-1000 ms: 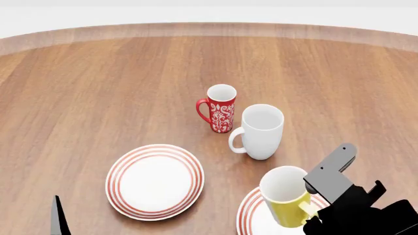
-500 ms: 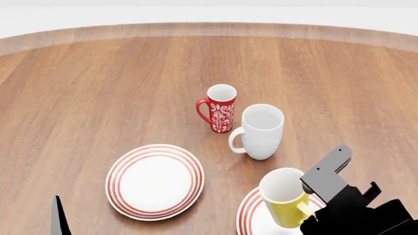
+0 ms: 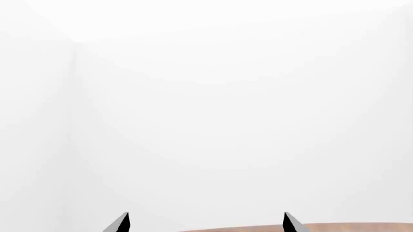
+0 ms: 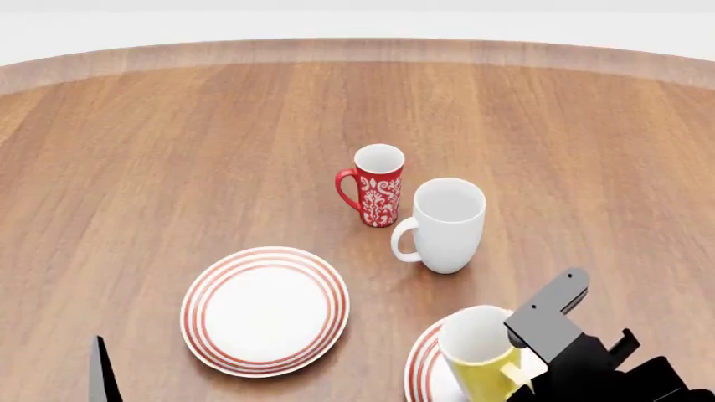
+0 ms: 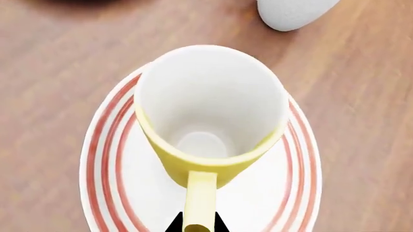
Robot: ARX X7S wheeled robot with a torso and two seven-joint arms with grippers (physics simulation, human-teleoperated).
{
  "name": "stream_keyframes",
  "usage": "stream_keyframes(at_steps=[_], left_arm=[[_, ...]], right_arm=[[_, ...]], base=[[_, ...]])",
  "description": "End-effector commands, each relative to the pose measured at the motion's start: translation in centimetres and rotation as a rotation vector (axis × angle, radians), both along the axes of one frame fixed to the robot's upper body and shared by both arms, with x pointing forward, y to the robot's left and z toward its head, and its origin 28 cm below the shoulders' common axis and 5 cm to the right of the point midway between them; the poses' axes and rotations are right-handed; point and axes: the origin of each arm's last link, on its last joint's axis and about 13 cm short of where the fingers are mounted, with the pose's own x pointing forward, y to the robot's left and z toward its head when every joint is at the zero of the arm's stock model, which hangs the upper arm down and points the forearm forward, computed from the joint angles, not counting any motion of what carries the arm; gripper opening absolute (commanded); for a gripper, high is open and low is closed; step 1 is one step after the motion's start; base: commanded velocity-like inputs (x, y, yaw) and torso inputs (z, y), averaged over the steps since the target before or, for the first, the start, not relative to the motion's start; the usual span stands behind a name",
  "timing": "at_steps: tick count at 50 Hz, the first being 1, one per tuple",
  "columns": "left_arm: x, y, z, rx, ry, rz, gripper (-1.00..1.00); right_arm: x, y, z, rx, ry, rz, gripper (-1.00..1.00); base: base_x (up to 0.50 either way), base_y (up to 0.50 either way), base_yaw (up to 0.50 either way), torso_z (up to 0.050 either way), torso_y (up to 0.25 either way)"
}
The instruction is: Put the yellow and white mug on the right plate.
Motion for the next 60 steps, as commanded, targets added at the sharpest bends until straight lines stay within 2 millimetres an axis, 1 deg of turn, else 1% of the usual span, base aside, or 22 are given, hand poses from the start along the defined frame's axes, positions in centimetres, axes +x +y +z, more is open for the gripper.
stream_keyframes(at_steps=[1, 8, 9, 17, 22, 23, 28, 33, 35, 41, 42, 48, 50, 51, 52, 53, 55, 57, 58, 60], left_arm=[[0.2, 0.0, 0.1, 0.014, -0.01, 0.015, 1.0], [0.2, 0.0, 0.0, 0.014, -0.009, 0.015, 1.0], [0.2, 0.0, 0.0, 0.014, -0.009, 0.014, 1.0], [0.2, 0.0, 0.0, 0.013, -0.009, 0.014, 1.0], [0.3, 0.1, 0.0, 0.011, -0.01, 0.016, 1.0], [0.3, 0.1, 0.1, 0.01, -0.009, 0.016, 1.0], [0.3, 0.1, 0.1, 0.008, -0.009, 0.016, 1.0], [0.3, 0.1, 0.1, 0.006, -0.01, 0.017, 1.0], [0.3, 0.1, 0.2, 0.005, -0.01, 0.017, 1.0], [0.2, 0.1, 0.2, 0.004, -0.012, 0.015, 1.0], [0.2, 0.1, 0.2, 0.004, -0.012, 0.015, 1.0], [0.1, 0.0, 0.3, 0.005, -0.015, 0.015, 1.0], [0.3, 0.1, 0.4, -0.001, -0.017, 0.02, 1.0], [0.3, 0.2, 0.5, -0.005, -0.017, 0.025, 1.0], [0.4, 0.2, 0.5, -0.009, -0.013, 0.026, 1.0], [0.5, 0.3, 0.5, -0.015, -0.006, 0.03, 1.0], [0.6, 0.4, 0.7, -0.022, -0.002, 0.039, 1.0], [0.8, 0.6, 0.8, -0.023, -0.004, 0.047, 1.0], [1.0, 0.9, 1.0, -0.017, -0.014, 0.063, 1.0], [1.1, 1.0, 1.2, -0.012, -0.015, 0.068, 1.0]], right_arm=[[0.3, 0.6, -0.3, 0.021, 0.004, 0.021, -1.0], [0.1, 0.4, -0.5, 0.0, -0.015, 0.022, -1.0], [0.1, 0.3, -0.5, -0.003, -0.015, 0.022, 1.0], [-0.6, -0.1, 0.2, -0.009, -0.024, 0.026, 1.0], [-2.1, -0.2, 1.2, -0.002, -0.029, 0.045, 1.0], [-2.7, -0.2, 1.5, 0.005, -0.028, 0.058, 1.0], [-4.5, -1.1, 2.7, -0.001, -0.041, 0.048, 1.0], [-6.7, -1.9, 3.3, 0.007, -0.043, 0.029, 1.0], [-8.6, -2.5, 3.5, 0.022, -0.051, 0.013, 1.0], [-11.3, -2.9, 3.9, 0.085, -0.087, -0.024, 1.0], [-12.2, -3.0, 4.1, 0.097, -0.107, -0.022, 1.0], [-14.5, -3.4, 5.3, 0.174, -0.202, -0.08, 1.0], [-15.3, -3.2, 5.2, 0.235, -0.29, -0.095, 1.0], [-15.6, -3.0, 5.4, 0.288, -0.356, -0.094, 1.0], [-15.8, -2.8, 5.6, 0.349, -0.369, -0.115, 1.0], [-16.5, -2.6, 5.9, 0.412, -0.417, -0.134, 1.0], [-17.2, -2.5, 5.3, 0.454, -0.458, -0.173, 1.0], [-17.3, -2.5, 5.1, 0.468, -0.486, -0.177, 1.0], [-17.2, -2.4, 5.0, 0.505, -0.556, -0.204, 1.0], [-17.1, -2.3, 4.8, 0.543, -0.631, -0.201, 1.0]], base=[[0.0, 0.0, 0.0, 0.0, 0.0], [0.0, 0.0, 0.0, 0.0, 0.0], [0.0, 0.0, 0.0, 0.0, 0.0], [0.0, 0.0, 0.0, 0.0, 0.0], [0.0, 0.0, 0.0, 0.0, 0.0], [0.0, 0.0, 0.0, 0.0, 0.0], [0.0, 0.0, 0.0, 0.0, 0.0], [0.0, 0.0, 0.0, 0.0, 0.0], [0.0, 0.0, 0.0, 0.0, 0.0], [0.0, 0.0, 0.0, 0.0, 0.0], [0.0, 0.0, 0.0, 0.0, 0.0], [0.0, 0.0, 0.0, 0.0, 0.0], [0.0, 0.0, 0.0, 0.0, 0.0], [0.0, 0.0, 0.0, 0.0, 0.0], [0.0, 0.0, 0.0, 0.0, 0.0], [0.0, 0.0, 0.0, 0.0, 0.0], [0.0, 0.0, 0.0, 0.0, 0.0], [0.0, 0.0, 0.0, 0.0, 0.0], [0.0, 0.0, 0.0, 0.0, 0.0], [0.0, 0.0, 0.0, 0.0, 0.0]])
